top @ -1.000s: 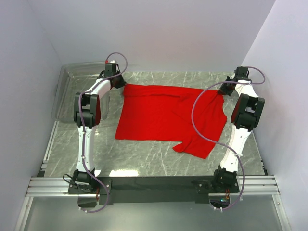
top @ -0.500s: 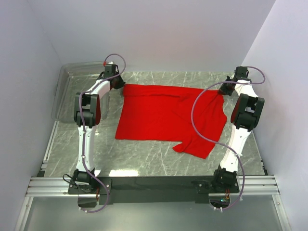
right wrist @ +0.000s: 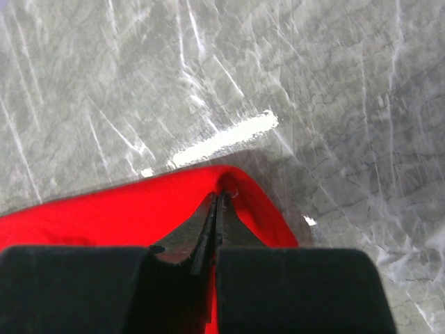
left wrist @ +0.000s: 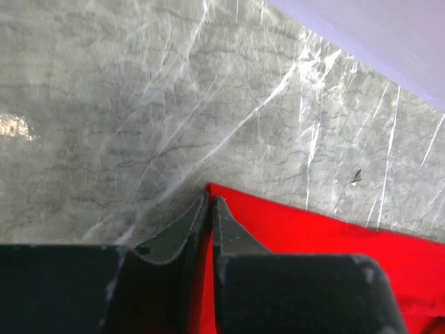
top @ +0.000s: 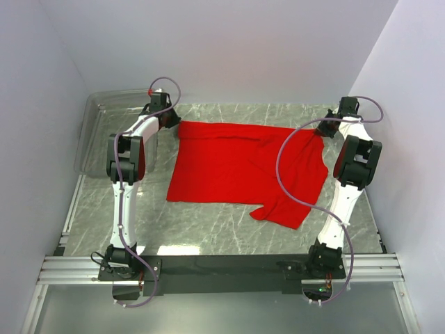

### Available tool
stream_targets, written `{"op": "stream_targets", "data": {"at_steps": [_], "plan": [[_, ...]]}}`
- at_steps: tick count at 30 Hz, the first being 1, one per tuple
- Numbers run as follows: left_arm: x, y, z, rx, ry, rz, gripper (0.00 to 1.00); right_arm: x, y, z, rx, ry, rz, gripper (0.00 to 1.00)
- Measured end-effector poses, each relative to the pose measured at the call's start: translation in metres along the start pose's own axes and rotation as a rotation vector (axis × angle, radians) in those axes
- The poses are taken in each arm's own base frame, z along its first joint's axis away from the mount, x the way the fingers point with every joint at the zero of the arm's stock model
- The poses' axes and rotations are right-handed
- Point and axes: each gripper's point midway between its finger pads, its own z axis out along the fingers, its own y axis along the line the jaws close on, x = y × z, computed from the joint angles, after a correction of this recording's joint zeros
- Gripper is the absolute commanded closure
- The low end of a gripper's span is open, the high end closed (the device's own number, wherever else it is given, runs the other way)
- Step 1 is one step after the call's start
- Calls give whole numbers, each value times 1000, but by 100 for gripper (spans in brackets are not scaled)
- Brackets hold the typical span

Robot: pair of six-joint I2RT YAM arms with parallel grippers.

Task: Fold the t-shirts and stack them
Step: Smooth out the T-shirt at the center of the board.

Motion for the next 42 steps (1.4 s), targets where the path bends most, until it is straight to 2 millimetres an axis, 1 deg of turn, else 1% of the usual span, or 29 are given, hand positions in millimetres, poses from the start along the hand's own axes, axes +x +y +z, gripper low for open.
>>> {"op": "stream_targets", "data": {"at_steps": [1,2,3,4,5,6,7,9,12,16,18,20,24,27,29,30,32,34,35,38,39,42], "plan": [[-1,0,0,2,-3,-1,79,0,0,0,-2,-1,0,91],[-2,0,0,4,-7,-1,73,-1,1,0,-6,-2,0,79],[-3,0,0,7,-8,-1,61,-1,1,0,-10,-1,1,73],[-4,-1,0,14,-11,2,56,-1,1,0,-11,0,-3,69],[-6,-3,0,23,-18,2,52,-1,1,-1,-16,0,-11,61],[-8,-4,0,27,-25,2,45,-1,2,-2,-22,-3,-20,59],[-9,-5,1,36,-31,4,41,1,2,-4,-24,-1,-28,55],[-8,-5,0,44,-34,4,37,4,2,-12,-28,-1,-49,52],[-9,-9,-6,62,-32,12,35,10,6,-29,-41,-4,-86,49],[-26,-30,-26,132,-55,31,33,11,20,-58,-90,-24,-153,46],[-35,-42,-39,173,-73,44,32,13,29,-75,-131,-35,-201,46],[-42,-54,-57,220,-91,58,30,20,36,-88,-170,-32,-244,46],[-51,-77,-94,310,-118,98,29,49,44,-110,-231,5,-360,46],[-50,-89,-120,365,-120,142,28,83,48,-127,-284,67,-489,46],[-44,-92,-143,385,-126,183,28,110,47,-140,-318,114,-592,45],[-38,-89,-154,382,-123,205,28,123,46,-149,-339,127,-666,45],[-19,-82,-185,374,-115,244,27,153,39,-172,-375,157,-831,45],[0,-70,-213,359,-114,279,24,176,28,-198,-396,160,-1011,45],[9,-64,-232,354,-124,295,23,184,24,-208,-402,156,-1084,45],[39,-43,-276,332,-143,313,16,212,7,-237,-419,135,-1343,45],[51,-34,-288,322,-144,309,14,220,2,-242,-426,143,-1401,45],[80,-8,-306,288,-137,278,12,252,-16,-254,-478,213,-1550,45]]}}
